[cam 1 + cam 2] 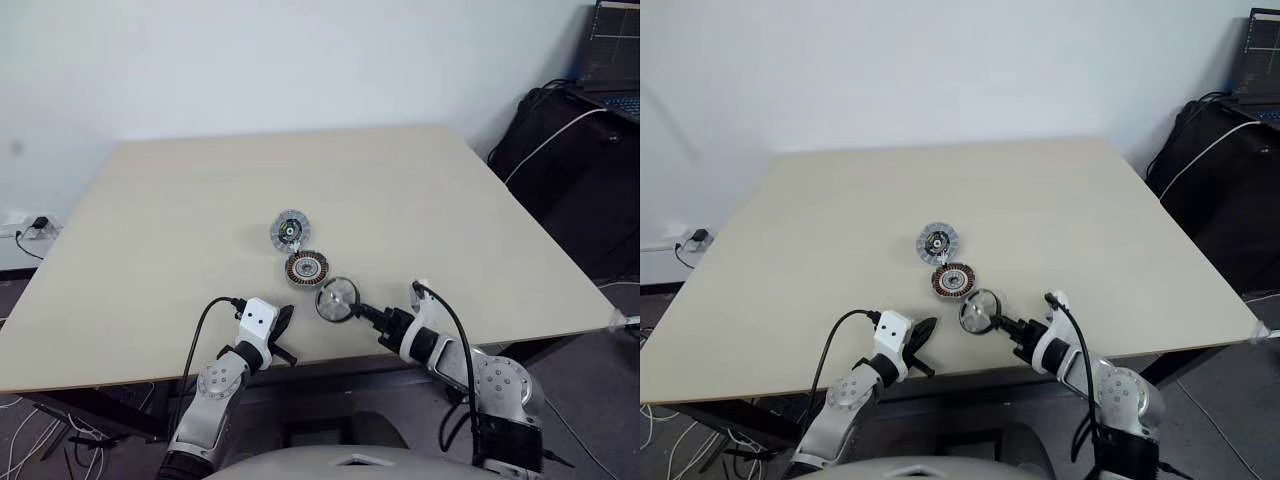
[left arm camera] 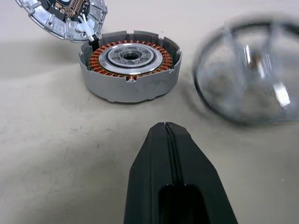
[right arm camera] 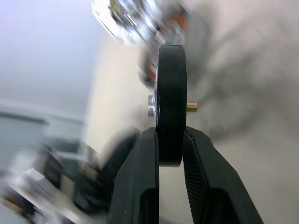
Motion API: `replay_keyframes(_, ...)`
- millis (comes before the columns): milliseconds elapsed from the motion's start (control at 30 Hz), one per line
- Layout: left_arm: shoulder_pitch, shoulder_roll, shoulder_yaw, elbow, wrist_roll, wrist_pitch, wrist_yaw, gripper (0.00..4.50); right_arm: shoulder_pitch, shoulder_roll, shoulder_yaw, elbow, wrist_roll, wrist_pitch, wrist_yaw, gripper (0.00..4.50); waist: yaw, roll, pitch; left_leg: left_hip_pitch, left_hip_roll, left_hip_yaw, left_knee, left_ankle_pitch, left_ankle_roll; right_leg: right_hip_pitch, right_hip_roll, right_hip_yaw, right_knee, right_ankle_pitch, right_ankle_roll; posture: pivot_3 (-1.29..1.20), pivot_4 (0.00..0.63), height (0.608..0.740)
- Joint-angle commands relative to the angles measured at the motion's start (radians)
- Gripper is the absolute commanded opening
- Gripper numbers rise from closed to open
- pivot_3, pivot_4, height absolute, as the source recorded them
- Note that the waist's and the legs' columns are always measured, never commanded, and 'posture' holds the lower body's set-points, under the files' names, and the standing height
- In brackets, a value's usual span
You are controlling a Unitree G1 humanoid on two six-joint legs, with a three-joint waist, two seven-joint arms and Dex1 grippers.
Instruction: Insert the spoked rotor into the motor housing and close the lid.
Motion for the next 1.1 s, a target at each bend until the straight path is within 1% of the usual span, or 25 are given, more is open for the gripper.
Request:
replay_keyframes(33,-0.013,0.001,0.001,-0.026,-0.005,-0.004,0.000,0.00,-0.056,0.053,-0.053,-0.016,0.110,-0.037,-0.035,0.43,0.000,0.000,0.000,-0.001,0.000,0.000,0.000,0.000,0.000,-0.001,0.000,0.000,0.000,0.000,0.000,0.00,0.000,0.740)
replay_keyframes(167,-0.007,0.003,0.002,-0.032,-0.005,-0.001,0.001,0.00,-0.112,0.104,-0.084,0.043,0.172,-0.085,-0.077,0.43,0.001,0.000,0.000,-0.002,0.000,0.000,-0.001,0.000,0.001,-0.002,0.000,0.000,0.000,0.000,0.000,0.00,0.000,0.740)
replay_keyframes(267,-0.006,0.005,0.003,-0.034,-0.005,0.001,0.000,0.00,-0.156,0.132,-0.075,0.110,0.185,-0.131,-0.104,0.43,0.000,0.001,0.000,-0.002,-0.001,0.000,-0.001,-0.001,0.001,-0.002,0.000,0.001,0.000,0.000,0.000,0.00,0.000,0.740)
replay_keyframes(467,0.000,0.012,0.007,-0.047,-0.005,0.004,0.001,0.00,-0.235,0.151,-0.004,0.261,0.120,-0.232,-0.100,0.43,-0.004,0.003,0.001,-0.001,-0.001,0.002,-0.001,0.000,0.001,-0.003,0.001,0.002,0.001,0.000,-0.001,0.00,0.000,0.740)
replay_keyframes(633,0.009,0.013,0.011,-0.056,-0.005,0.006,0.006,0.00,-0.285,0.163,0.024,0.350,0.099,-0.277,-0.085,0.43,-0.002,0.004,0.001,-0.001,-0.001,0.002,-0.001,0.000,0.001,-0.003,0.001,0.002,0.001,0.000,-0.001,0.00,0.000,0.740)
replay_keyframes(833,0.015,0.012,0.015,-0.063,-0.005,0.008,0.011,0.00,-0.302,0.179,0.060,0.410,0.065,-0.320,-0.070,0.43,-0.002,0.004,0.001,-0.001,-0.001,0.002,-0.001,-0.001,0.002,-0.003,0.000,0.003,0.001,0.001,-0.003,0.00,0.000,0.740)
replay_keyframes(1100,0.012,0.016,0.016,-0.064,-0.006,0.010,0.013,0.00,-0.297,0.181,0.076,0.451,0.039,-0.320,-0.064,0.43,-0.003,0.004,0.001,-0.001,-0.001,0.002,-0.001,-0.001,0.002,-0.003,0.000,0.003,0.001,0.001,-0.002,0.00,0.000,0.740)
